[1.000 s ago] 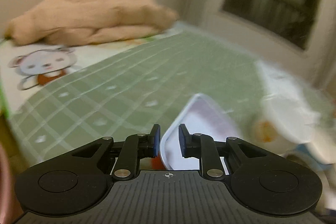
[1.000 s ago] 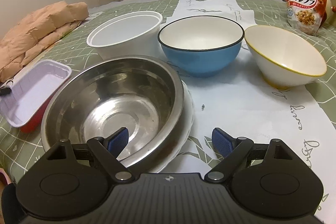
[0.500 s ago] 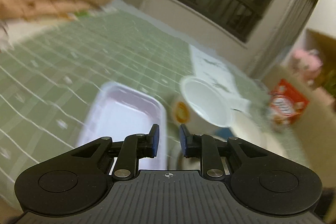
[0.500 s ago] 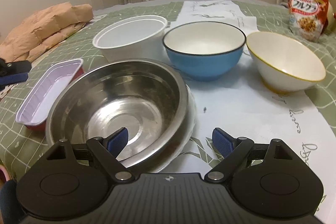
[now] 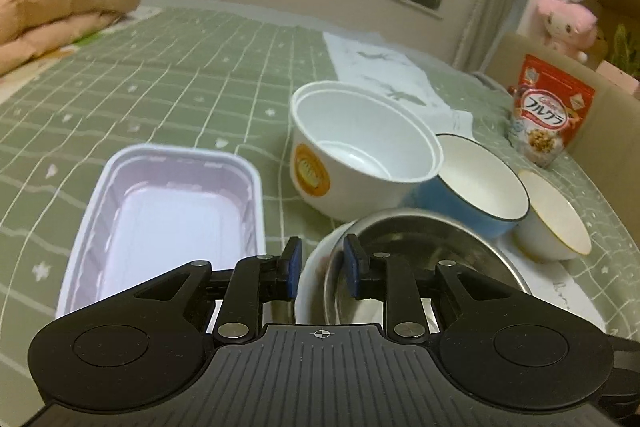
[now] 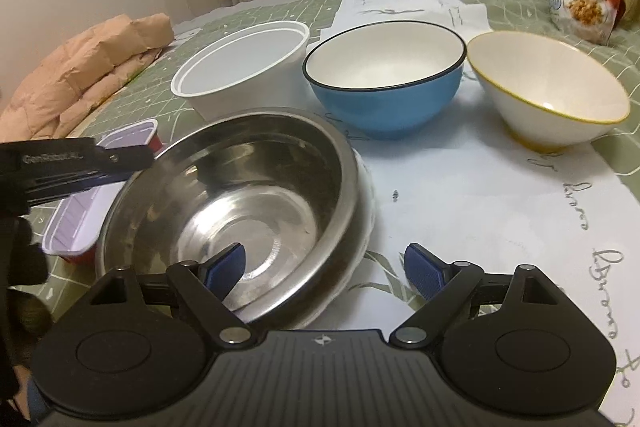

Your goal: Organize plates and bowls

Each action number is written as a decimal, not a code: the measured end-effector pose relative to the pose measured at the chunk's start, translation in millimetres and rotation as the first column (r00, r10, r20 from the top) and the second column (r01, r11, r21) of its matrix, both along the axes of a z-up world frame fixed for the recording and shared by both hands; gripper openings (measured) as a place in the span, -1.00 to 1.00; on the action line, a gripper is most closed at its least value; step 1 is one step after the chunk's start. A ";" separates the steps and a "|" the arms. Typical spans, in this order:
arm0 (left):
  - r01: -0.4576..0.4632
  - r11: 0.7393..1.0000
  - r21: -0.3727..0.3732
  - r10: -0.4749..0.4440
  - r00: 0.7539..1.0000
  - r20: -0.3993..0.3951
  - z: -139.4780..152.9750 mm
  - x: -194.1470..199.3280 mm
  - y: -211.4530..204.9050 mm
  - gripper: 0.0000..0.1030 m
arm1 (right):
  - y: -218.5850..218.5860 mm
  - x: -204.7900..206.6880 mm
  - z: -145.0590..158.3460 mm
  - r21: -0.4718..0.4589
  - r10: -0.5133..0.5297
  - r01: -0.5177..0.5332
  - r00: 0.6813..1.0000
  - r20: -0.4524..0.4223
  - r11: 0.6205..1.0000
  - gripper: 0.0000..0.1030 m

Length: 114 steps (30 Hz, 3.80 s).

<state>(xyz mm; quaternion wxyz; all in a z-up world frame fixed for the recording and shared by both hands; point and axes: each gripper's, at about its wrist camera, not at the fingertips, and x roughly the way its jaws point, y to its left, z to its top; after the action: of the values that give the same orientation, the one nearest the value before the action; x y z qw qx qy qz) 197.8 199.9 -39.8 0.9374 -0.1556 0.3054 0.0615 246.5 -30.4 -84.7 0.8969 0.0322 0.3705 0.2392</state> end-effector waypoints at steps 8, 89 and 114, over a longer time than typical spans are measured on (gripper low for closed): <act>0.082 0.992 -0.094 -0.089 0.994 -0.071 -12.7 23.4 0.4 -0.55 | 15.3 -1.0 -3.3 -0.024 0.065 -0.064 0.998 0.014 0.998 0.40; 0.128 0.958 -0.255 -0.159 0.982 -0.104 -25.5 169.4 -193.2 -0.30 | -213.2 177.2 13.9 0.095 -0.285 0.288 0.958 -0.042 0.953 -0.14; 0.226 0.957 -0.181 -0.251 0.960 -0.127 -6.0 24.9 -180.9 -0.45 | -167.2 22.6 7.9 0.063 -0.166 0.172 0.982 -0.094 0.983 -0.39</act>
<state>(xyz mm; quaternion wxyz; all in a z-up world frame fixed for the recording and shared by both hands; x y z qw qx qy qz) 222.8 19.0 -45.8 0.8966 -0.1893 0.3948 -0.0663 269.1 -197.6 -76.8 0.8951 0.1059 0.3969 0.1734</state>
